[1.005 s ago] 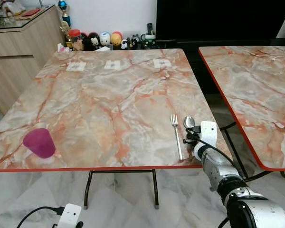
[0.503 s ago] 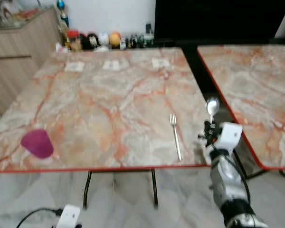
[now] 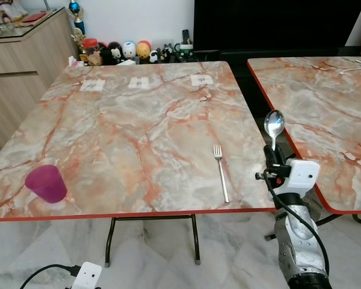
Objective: Setting the table
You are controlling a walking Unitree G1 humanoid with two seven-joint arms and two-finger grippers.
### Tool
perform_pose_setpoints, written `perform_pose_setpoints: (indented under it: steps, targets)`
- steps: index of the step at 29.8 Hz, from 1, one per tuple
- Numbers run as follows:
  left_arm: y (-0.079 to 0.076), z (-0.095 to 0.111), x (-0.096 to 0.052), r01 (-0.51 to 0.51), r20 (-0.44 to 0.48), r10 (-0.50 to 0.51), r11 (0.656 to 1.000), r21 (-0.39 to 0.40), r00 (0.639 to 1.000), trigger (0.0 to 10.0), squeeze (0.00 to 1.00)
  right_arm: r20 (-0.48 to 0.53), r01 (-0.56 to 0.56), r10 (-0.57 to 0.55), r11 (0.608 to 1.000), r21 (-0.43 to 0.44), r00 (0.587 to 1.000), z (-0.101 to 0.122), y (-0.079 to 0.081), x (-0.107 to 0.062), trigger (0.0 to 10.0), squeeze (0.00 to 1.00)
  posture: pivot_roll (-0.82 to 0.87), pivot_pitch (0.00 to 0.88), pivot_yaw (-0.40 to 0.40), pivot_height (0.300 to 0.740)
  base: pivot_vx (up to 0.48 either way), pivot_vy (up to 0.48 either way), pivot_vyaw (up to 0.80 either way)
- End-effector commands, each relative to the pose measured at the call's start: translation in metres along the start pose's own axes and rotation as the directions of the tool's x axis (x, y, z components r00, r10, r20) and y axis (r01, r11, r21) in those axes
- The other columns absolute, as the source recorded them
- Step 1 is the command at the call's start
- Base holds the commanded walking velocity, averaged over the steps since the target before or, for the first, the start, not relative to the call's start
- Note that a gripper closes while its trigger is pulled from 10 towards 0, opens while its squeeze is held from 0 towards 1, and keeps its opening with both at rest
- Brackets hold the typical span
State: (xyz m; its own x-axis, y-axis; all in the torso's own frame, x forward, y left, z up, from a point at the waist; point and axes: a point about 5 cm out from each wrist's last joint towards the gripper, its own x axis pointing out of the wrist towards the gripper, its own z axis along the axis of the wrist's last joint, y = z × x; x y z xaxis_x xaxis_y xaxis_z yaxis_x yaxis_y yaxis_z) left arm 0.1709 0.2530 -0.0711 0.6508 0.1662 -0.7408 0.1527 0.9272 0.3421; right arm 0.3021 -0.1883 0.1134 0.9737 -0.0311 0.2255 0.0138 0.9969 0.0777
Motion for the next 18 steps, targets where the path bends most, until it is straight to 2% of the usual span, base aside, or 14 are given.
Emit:
perform_pose_setpoints:
  steps: [1, 8, 13, 18]
  targets:
    - [0.005, -0.009, -0.002, -0.008, -0.036, 0.008, 1.000, 0.002, 0.999, 10.0, 0.00, 0.008, 0.015, -0.015, 1.000, -0.011, 1.000, 0.004, -0.003, -0.001, 10.0, 0.00, 0.04, 0.000, 0.044, 0.740, 0.000, 0.000, 0.00]
    - [0.012, -0.010, -0.003, -0.022, -0.054, 0.024, 0.999, 0.029, 0.998, 10.0, 0.00, -0.032, 0.093, -0.094, 0.995, -0.023, 0.995, -0.003, -0.010, -0.007, 10.0, 0.00, 0.04, 0.000, 0.063, 0.740, 0.000, 0.000, 0.00]
    - [0.016, -0.008, -0.002, -0.016, -0.047, 0.019, 0.997, 0.071, 0.999, 10.0, 0.00, -0.036, 0.092, -0.093, 0.995, -0.036, 0.995, 0.001, -0.007, -0.006, 10.0, 0.00, 0.03, 0.000, 0.079, 0.740, 0.000, 0.000, 0.00]
    - [0.018, -0.006, -0.002, -0.013, -0.046, 0.017, 0.996, 0.093, 0.999, 10.0, 0.00, -0.024, 0.083, -0.084, 0.995, -0.047, 0.996, 0.007, 0.001, 0.003, 10.0, 0.00, 0.04, 0.000, 0.085, 0.740, 0.000, -0.409, 0.00]
